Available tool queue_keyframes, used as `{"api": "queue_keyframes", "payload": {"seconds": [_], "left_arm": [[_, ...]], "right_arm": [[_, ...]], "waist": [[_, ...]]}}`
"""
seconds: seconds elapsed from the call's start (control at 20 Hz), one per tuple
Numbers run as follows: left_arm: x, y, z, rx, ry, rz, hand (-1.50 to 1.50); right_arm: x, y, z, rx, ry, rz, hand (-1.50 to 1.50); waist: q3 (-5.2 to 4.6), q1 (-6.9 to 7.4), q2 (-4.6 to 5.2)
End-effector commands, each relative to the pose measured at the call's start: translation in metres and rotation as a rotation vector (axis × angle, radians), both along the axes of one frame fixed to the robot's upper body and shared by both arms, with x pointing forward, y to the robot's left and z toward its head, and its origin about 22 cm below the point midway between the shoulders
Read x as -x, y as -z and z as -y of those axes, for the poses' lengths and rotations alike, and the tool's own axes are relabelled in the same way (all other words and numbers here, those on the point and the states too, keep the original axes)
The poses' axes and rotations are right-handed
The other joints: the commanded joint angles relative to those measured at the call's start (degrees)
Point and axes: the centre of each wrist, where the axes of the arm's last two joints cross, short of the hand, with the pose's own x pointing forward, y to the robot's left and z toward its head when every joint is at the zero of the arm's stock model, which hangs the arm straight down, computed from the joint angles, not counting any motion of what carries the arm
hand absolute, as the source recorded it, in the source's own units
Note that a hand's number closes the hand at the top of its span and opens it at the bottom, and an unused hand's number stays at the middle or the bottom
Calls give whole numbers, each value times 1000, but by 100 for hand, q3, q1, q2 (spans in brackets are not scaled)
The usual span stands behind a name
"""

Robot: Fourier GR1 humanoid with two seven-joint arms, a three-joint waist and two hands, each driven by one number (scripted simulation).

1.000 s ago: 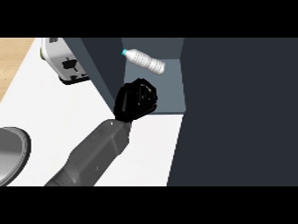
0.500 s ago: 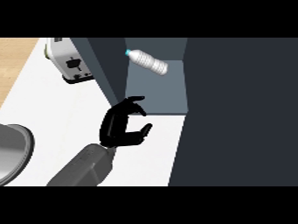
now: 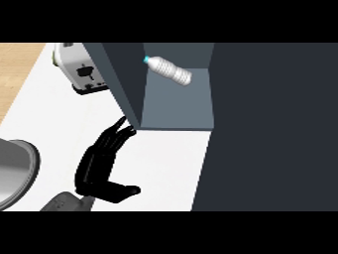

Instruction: Pick up the bottled water, place it into the cabinet and close the cabinet

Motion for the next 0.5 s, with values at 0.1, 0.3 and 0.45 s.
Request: {"api": "queue_keyframes", "payload": {"seconds": [0.1,0.3,0.45], "left_arm": [[37,-6,-54,-45,-81,16,-150],[46,-24,-94,-109,-117,39,-150],[55,-33,-116,-181,-159,59,-150]], "right_arm": [[38,-29,-52,52,-105,89,150],[27,-29,-64,45,-168,69,150],[26,-27,-75,36,-208,25,150]], "waist": [[-5,7,-9],[-11,68,-9],[-14,52,-33]]}}
